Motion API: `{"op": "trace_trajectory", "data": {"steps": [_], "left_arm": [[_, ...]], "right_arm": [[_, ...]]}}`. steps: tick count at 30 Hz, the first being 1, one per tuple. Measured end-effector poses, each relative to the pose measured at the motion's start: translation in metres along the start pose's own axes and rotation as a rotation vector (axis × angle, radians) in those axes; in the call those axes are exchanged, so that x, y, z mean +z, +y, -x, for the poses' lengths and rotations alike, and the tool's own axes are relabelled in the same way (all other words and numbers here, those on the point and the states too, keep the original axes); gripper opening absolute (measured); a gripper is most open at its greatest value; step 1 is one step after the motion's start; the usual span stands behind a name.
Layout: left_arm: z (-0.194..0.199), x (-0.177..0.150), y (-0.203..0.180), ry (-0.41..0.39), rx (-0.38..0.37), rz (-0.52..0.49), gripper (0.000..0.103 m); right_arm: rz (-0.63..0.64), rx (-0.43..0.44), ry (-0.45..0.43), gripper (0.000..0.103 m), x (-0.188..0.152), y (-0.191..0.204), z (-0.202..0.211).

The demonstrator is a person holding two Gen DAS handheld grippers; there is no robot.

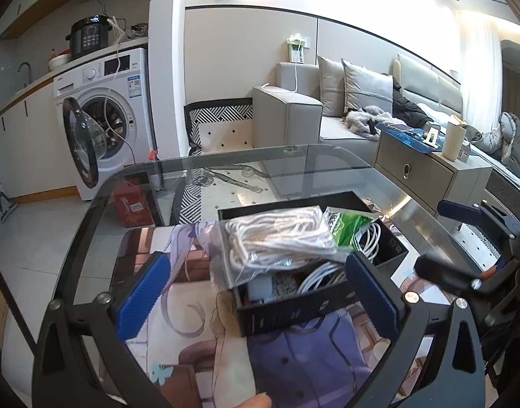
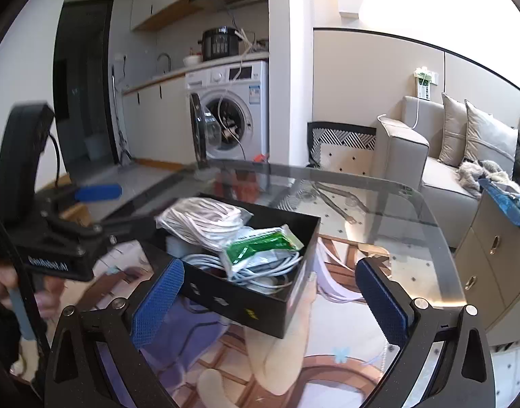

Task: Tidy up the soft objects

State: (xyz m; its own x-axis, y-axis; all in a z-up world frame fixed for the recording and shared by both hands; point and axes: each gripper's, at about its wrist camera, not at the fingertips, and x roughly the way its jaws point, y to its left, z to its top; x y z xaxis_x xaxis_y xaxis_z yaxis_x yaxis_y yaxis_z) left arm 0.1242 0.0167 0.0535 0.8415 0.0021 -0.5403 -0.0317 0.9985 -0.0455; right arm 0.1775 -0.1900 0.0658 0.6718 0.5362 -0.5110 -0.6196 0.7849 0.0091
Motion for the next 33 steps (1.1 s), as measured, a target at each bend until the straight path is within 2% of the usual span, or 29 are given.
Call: {"op": "trace_trajectory", "data": {"steps": [5, 12, 33], "left_arm": [[0.013, -0.013, 0.006, -0.027, -0.002, 0.025, 0.103], [0.019, -0.030, 0.017, -0.039, 0.018, 0.064, 0.103], [-0.006, -0.045, 0.005, -0.049, 0.051, 0.062, 0.103]], "right_arm": [[-0.026, 0.001, -0.047, 0.102, -0.005, 0.000, 0.011], [-0.049, 0.025, -0.045, 0.102, -0.018, 0.002, 0.008], [-0.070, 0.016, -0.062, 0.102, -0.029, -0.002, 0.001]]}}
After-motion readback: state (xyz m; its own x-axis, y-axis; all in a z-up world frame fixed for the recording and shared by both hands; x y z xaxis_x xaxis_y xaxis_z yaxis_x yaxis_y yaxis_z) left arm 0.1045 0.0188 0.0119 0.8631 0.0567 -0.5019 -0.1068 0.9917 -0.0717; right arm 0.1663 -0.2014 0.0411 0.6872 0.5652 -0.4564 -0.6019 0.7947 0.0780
